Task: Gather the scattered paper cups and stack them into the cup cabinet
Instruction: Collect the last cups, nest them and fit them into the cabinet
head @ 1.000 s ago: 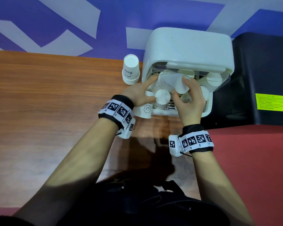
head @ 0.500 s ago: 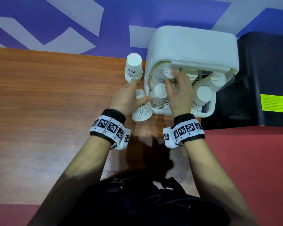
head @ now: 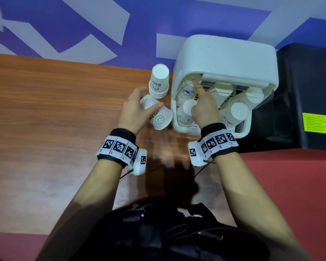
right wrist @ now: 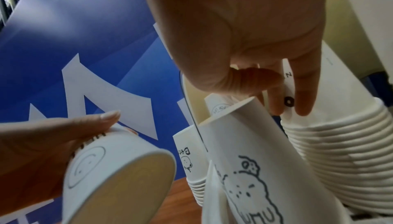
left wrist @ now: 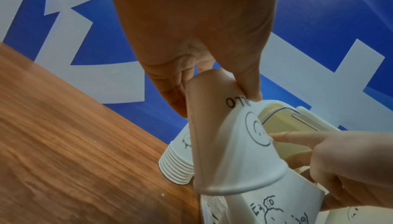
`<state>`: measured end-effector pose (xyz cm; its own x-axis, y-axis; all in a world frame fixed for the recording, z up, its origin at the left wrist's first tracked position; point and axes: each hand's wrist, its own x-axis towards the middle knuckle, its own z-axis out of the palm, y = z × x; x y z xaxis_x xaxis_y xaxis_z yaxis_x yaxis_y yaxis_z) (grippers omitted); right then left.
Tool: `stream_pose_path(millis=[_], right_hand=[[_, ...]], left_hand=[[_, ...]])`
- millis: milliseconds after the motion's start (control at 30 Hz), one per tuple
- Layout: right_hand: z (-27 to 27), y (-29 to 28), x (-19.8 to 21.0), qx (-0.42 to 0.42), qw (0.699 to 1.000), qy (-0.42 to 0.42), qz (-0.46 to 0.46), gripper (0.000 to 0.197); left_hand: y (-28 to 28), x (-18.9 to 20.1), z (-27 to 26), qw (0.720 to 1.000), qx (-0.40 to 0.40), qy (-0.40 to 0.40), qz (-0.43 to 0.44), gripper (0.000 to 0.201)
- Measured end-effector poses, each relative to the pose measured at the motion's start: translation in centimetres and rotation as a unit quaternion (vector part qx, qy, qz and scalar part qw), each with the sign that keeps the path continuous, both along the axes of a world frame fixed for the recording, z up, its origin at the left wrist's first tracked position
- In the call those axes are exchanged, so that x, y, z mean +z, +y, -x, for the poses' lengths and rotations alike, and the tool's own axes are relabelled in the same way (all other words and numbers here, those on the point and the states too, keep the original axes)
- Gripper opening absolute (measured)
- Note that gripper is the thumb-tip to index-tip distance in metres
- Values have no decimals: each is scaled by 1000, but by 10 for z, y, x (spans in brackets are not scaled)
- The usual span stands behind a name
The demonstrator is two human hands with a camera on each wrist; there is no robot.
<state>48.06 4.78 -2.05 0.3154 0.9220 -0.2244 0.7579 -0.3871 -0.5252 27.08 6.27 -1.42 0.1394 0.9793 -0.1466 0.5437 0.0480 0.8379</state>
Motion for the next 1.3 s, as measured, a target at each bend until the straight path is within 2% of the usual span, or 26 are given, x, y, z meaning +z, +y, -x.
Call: stream_pose_path(millis=[100,200,300,367,433,633,767,900,1133,1300], right_hand=[[0,-4,6,0,1000,21,-7,82],[-1,-24,13,-22,994,66,-83,80],[-5,-56,17,-57,980,99,-160,60],[-9,-77,21,-92,972,113,-186,45],[-13,-95,22,-131,961,133,-202,38],[-40,-131,12,-255,925,163,-231,34],[-63,-140,9,-269,927,136,-222,37],[-74,-144,7,-281,918,152,-236,36],[-83,-155,2,-255,921,152,-251,37],[-89,-151,0,-266,918,153,-253,39]], left_hand=[[-2,4,2,1000,19,-5,3,62],[-6,10,6,999,35,-20,1,62],[-12,15,7,998,41,-45,-8,62],[-18,18,4,997,51,-59,-21,61],[-25,23,-4,995,55,-71,-38,58],[-45,30,-31,992,51,-88,-74,59],[-56,37,-57,989,39,-130,-63,54],[-61,40,-89,985,-6,-158,-70,61],[-55,42,-157,980,-137,-66,-126,61],[-45,30,-185,951,-242,54,-185,60]])
